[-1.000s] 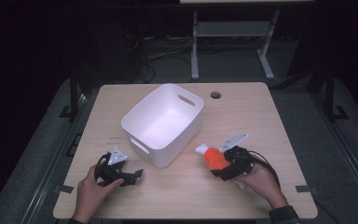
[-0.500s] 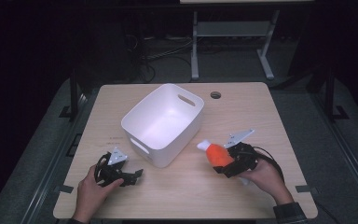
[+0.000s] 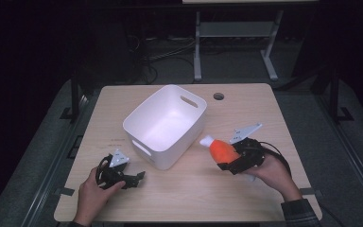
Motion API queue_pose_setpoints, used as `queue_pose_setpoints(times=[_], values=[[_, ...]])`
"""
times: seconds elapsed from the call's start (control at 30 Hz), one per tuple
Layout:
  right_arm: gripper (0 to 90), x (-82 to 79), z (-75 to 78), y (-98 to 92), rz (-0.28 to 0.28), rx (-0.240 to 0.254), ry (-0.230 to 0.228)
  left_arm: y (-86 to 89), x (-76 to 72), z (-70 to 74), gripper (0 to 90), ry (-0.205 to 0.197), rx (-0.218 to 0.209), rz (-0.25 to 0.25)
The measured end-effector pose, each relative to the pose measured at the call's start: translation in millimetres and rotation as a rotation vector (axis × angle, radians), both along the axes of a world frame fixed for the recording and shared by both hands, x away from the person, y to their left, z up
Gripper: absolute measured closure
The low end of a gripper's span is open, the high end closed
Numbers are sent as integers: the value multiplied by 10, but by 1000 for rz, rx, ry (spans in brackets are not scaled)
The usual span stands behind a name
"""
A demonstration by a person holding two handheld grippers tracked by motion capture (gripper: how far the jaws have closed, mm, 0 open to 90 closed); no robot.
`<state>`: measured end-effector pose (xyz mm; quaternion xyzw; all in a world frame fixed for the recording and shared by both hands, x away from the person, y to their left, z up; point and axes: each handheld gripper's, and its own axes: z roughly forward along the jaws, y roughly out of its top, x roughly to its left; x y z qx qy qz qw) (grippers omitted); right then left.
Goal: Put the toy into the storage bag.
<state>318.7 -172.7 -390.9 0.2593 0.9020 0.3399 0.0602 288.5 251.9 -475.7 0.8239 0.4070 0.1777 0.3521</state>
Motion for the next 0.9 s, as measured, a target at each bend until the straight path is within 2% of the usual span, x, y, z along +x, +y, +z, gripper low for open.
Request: queue_pose_setpoints(times=[0.9], values=[[231, 116, 458, 97, 84, 33, -58, 2, 0, 4, 125, 4, 3, -1]])
